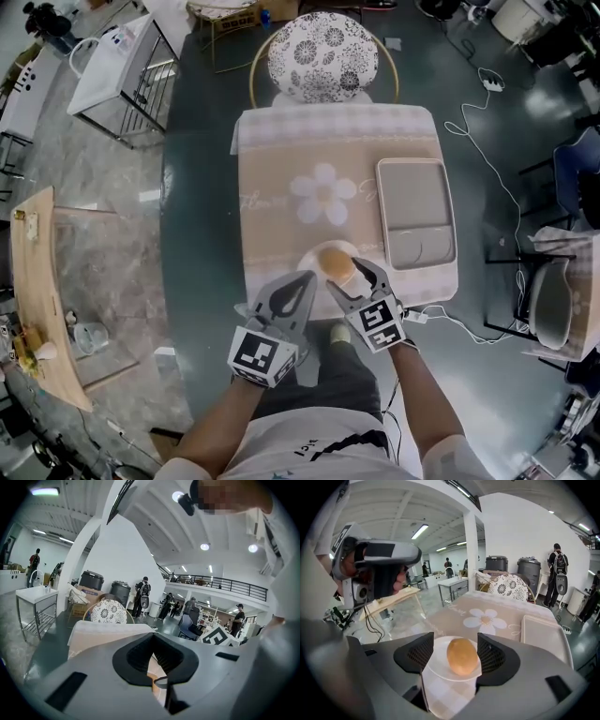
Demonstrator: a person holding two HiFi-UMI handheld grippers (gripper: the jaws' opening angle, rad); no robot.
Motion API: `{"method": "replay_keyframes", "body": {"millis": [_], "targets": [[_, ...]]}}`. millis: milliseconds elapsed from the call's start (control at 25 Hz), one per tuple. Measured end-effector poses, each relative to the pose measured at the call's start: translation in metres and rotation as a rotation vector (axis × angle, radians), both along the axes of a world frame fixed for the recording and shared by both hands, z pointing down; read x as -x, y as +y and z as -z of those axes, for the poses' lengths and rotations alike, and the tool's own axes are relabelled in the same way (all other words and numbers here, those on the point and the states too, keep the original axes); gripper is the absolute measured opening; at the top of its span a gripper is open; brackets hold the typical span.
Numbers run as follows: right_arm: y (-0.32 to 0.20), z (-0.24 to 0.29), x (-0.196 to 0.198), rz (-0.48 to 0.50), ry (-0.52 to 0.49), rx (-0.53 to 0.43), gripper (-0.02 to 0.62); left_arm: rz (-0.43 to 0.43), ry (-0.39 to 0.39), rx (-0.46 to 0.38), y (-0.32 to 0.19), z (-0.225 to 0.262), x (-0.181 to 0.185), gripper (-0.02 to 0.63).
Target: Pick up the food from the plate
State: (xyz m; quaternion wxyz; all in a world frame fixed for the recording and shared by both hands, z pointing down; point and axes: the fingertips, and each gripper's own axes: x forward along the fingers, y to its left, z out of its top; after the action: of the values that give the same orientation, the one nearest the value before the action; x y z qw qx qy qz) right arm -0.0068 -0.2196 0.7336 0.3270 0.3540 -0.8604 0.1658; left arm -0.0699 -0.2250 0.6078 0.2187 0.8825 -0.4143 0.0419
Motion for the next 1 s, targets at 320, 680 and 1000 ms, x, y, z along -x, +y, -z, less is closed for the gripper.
{"method": "replay_keyframes", "body": {"millis": [320,680,1000], "targets": [[-0.007,-0.059,0.002,0.116,0.149,0.076,0.309,0.003,0.005,0.016,-0.010,-0.021,0.007,0.006],[-0.010,-0.093,0.003,0.184,0.257,0.112,0.325,0.003,0.002,0.022,-0.014,-0.032,0.008,0.006],[-0.015,-0.097,-0.003,0.189,0.317,0.108,0.324,0.011,-0.004,0.035,-0.012,-0.032,0.010,0.006]]}}
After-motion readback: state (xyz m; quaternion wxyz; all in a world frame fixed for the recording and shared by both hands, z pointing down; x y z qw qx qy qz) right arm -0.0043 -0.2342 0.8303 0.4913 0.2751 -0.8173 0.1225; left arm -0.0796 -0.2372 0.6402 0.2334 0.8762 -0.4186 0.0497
